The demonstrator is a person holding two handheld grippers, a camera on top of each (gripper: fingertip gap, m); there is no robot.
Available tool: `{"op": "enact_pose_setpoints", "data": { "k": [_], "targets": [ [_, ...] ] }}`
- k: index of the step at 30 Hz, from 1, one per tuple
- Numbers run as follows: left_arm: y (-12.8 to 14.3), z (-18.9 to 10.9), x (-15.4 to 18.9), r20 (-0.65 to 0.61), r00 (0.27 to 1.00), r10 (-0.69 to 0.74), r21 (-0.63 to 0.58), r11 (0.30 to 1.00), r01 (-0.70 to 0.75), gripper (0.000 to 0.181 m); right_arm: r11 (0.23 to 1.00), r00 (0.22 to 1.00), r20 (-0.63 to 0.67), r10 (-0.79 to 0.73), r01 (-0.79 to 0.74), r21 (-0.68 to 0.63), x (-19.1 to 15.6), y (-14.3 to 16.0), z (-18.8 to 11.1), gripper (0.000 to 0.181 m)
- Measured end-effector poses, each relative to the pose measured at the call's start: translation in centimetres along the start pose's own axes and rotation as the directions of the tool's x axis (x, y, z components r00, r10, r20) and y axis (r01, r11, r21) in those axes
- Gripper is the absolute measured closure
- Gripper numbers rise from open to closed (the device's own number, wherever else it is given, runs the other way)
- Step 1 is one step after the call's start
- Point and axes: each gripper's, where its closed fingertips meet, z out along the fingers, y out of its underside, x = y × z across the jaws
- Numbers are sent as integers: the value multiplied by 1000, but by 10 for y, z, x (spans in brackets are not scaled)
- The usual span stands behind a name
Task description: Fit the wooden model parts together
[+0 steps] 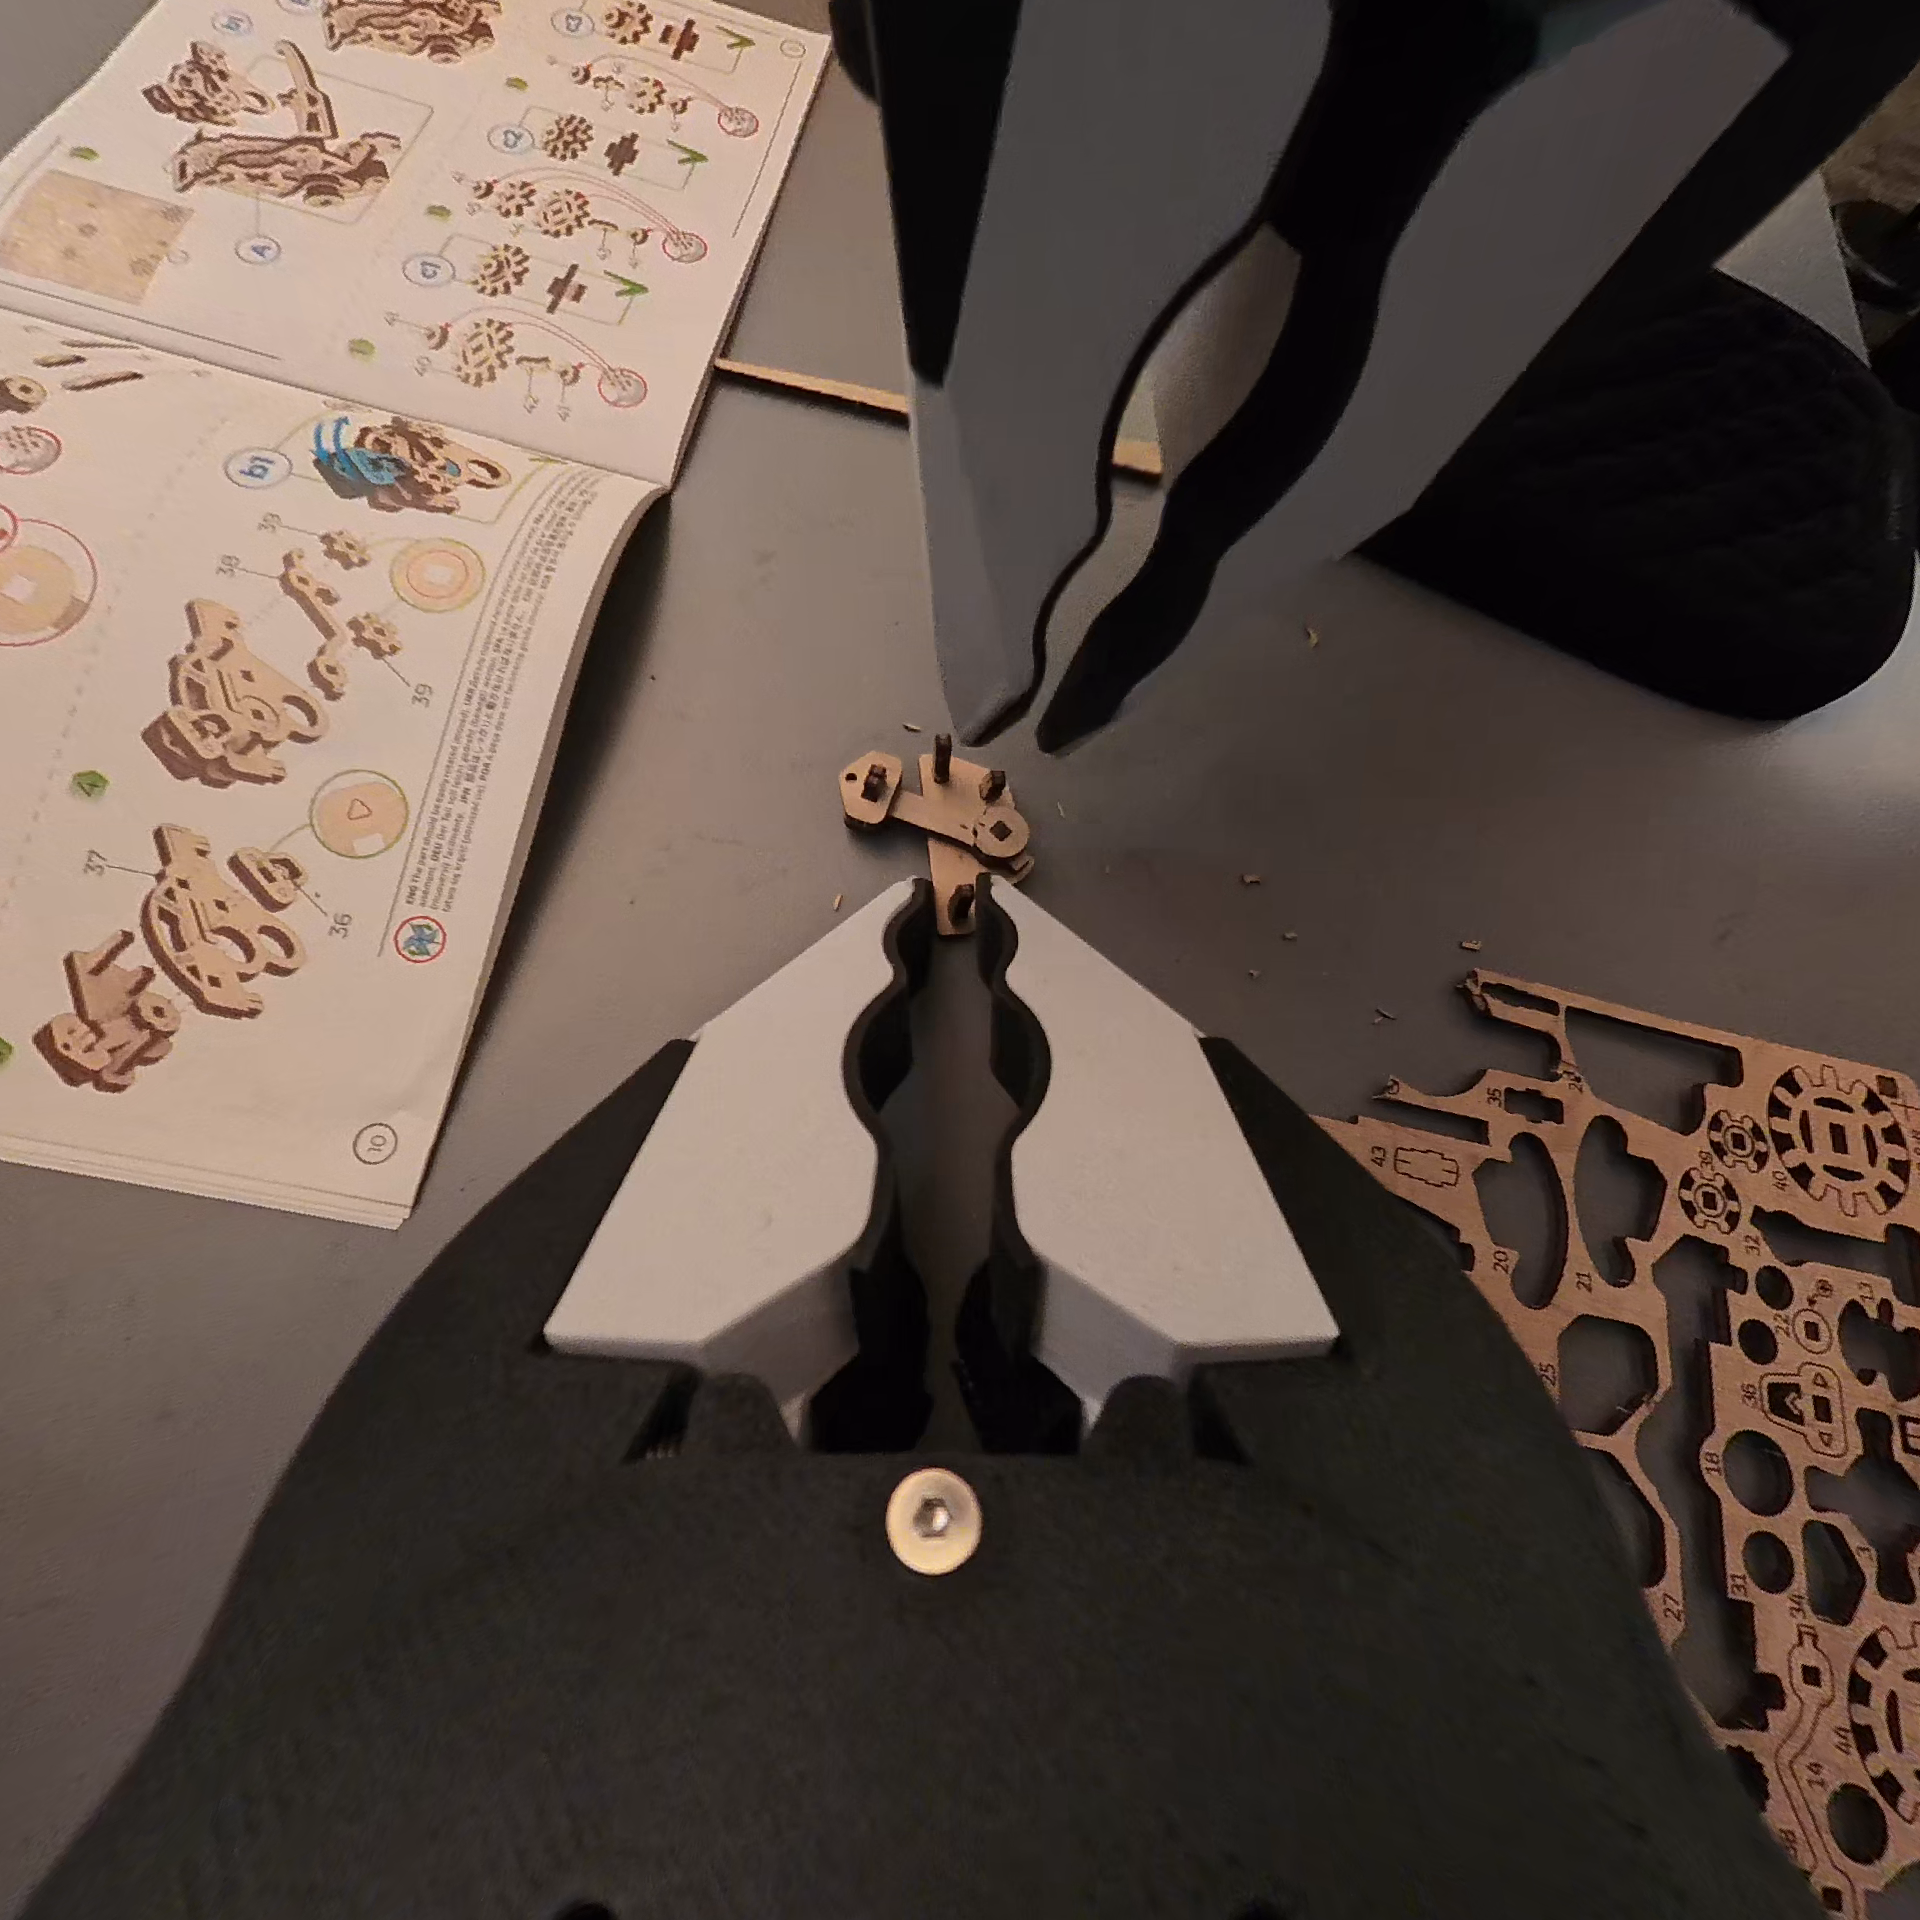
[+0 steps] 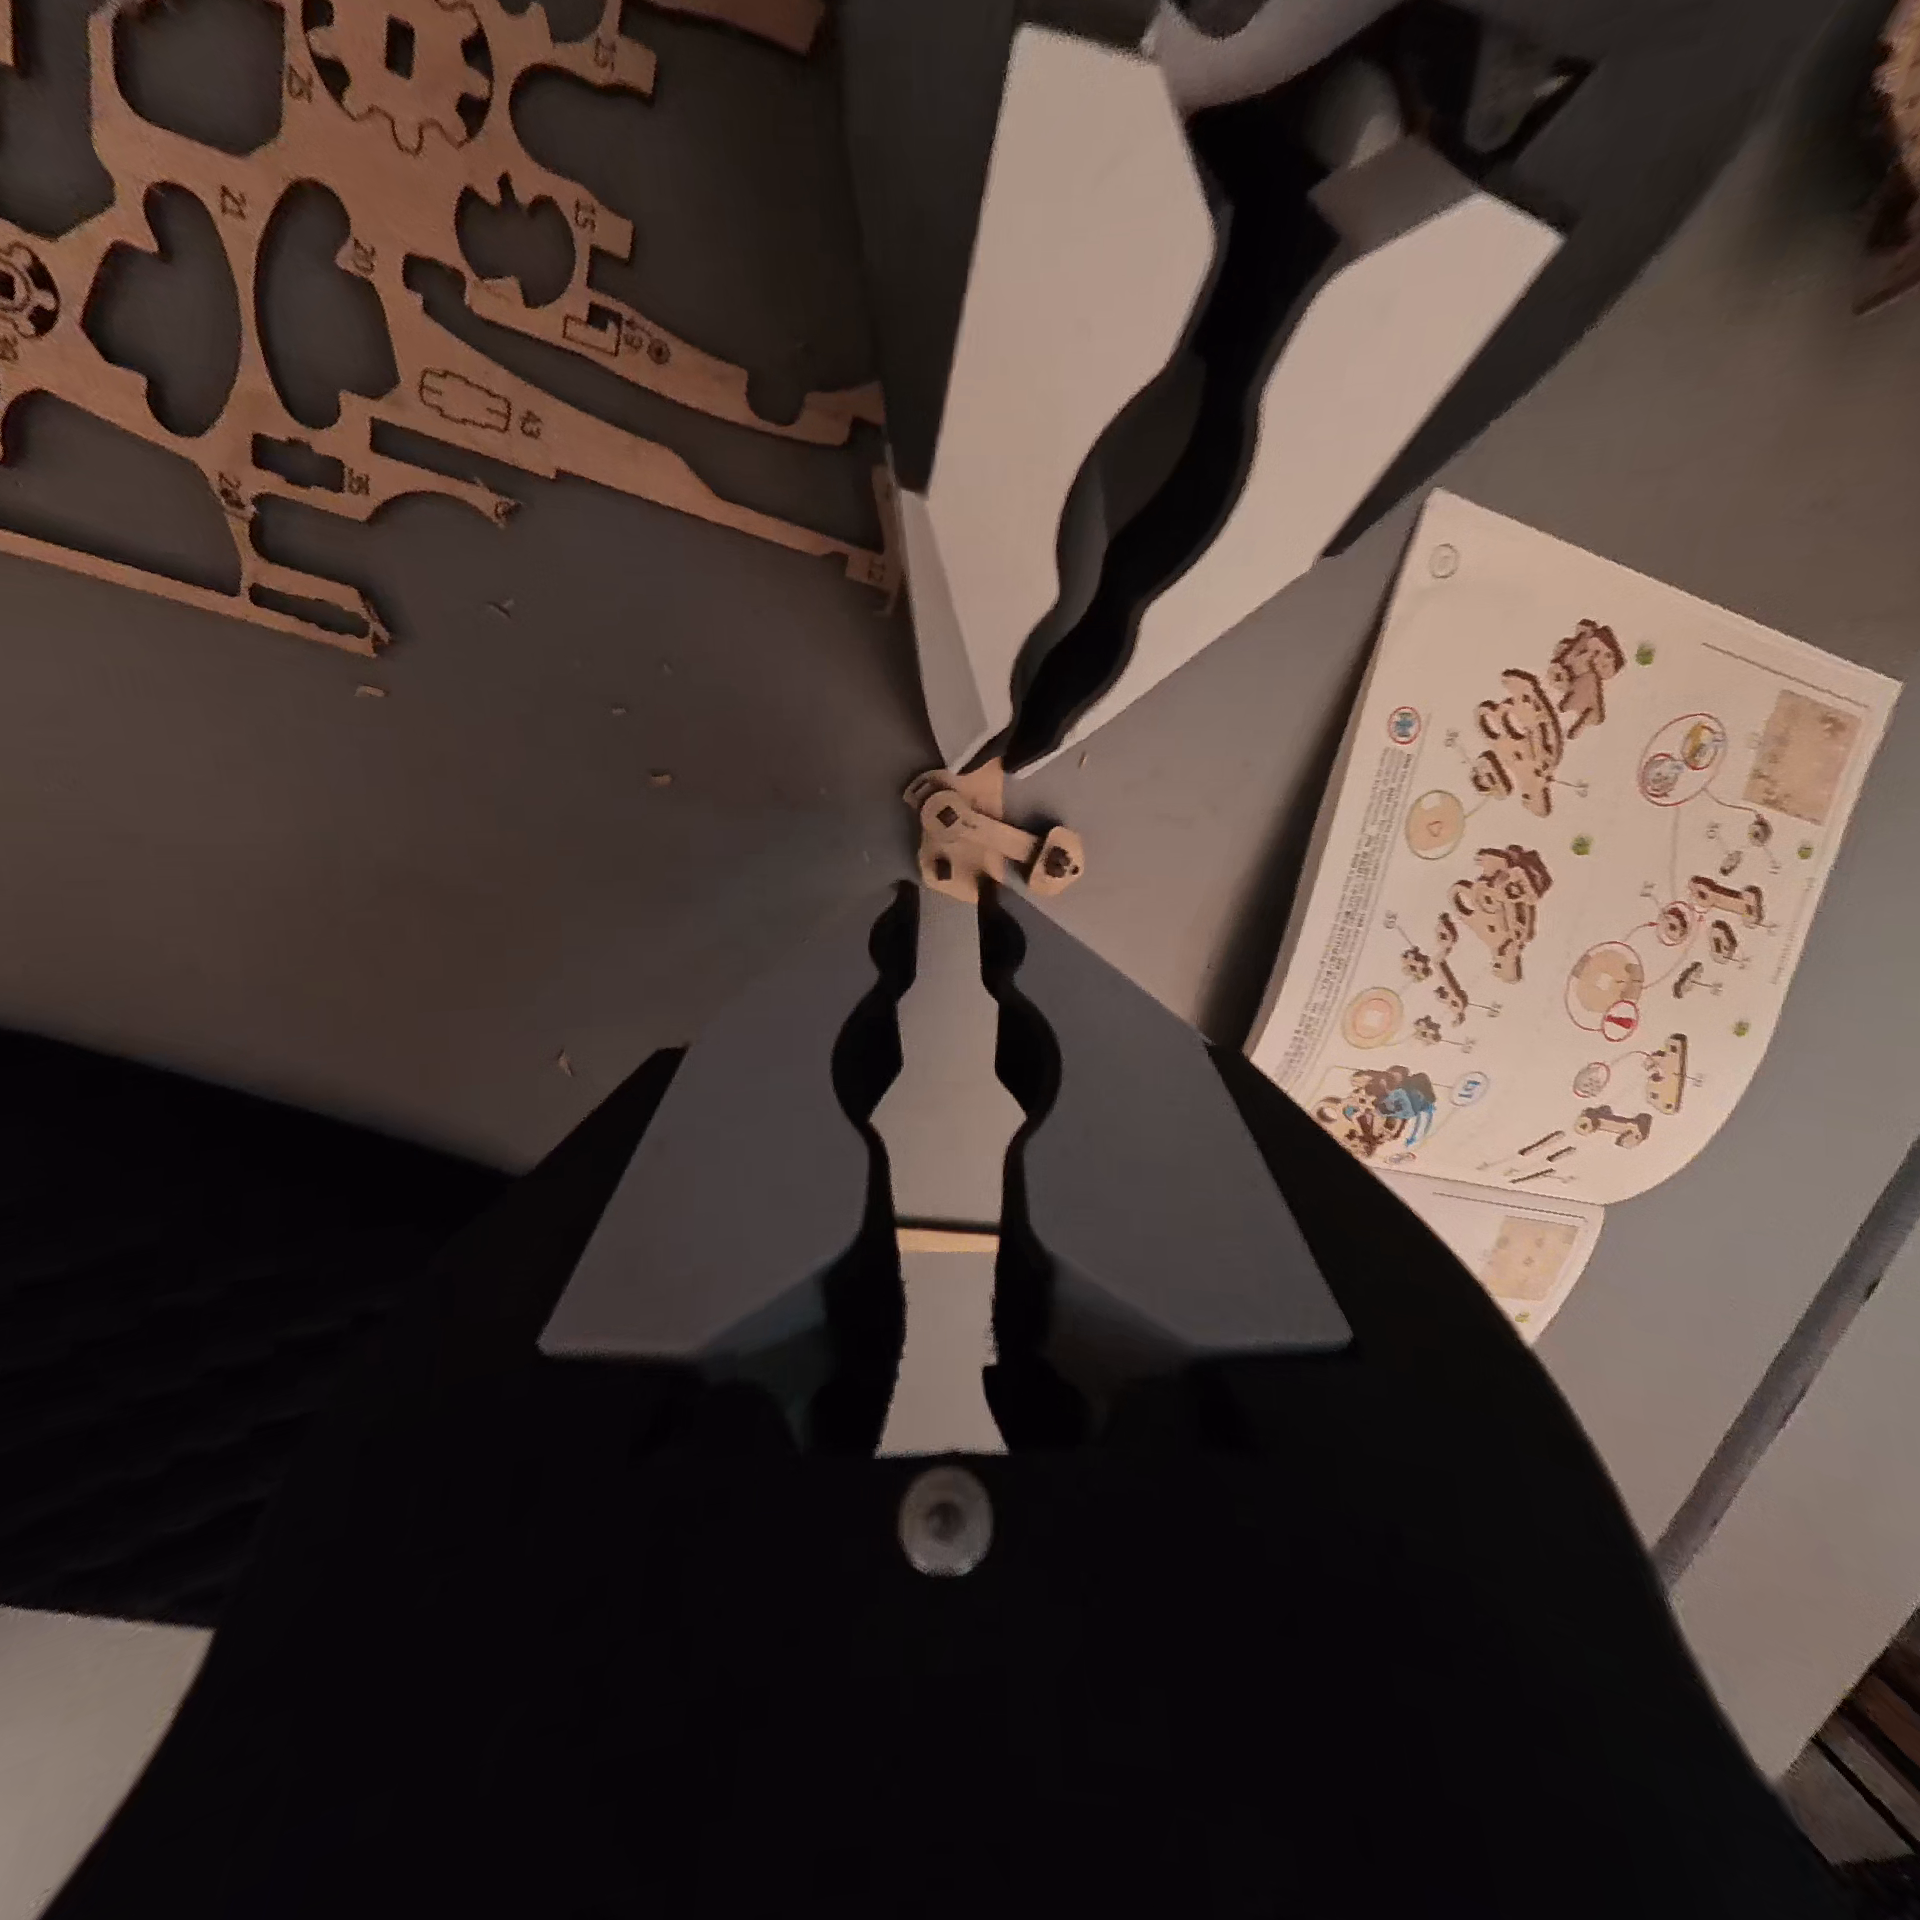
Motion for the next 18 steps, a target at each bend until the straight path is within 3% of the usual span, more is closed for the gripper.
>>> {"op": "enact_pose_setpoints", "data": {
  "k": [18],
  "targets": [
    [0, 0, 0, 6, 1000, 7, -1, 1000, -7, 175, 998, 999, 40, -26, 28, -56, -3, 1, 13, 180]
  ]
}}
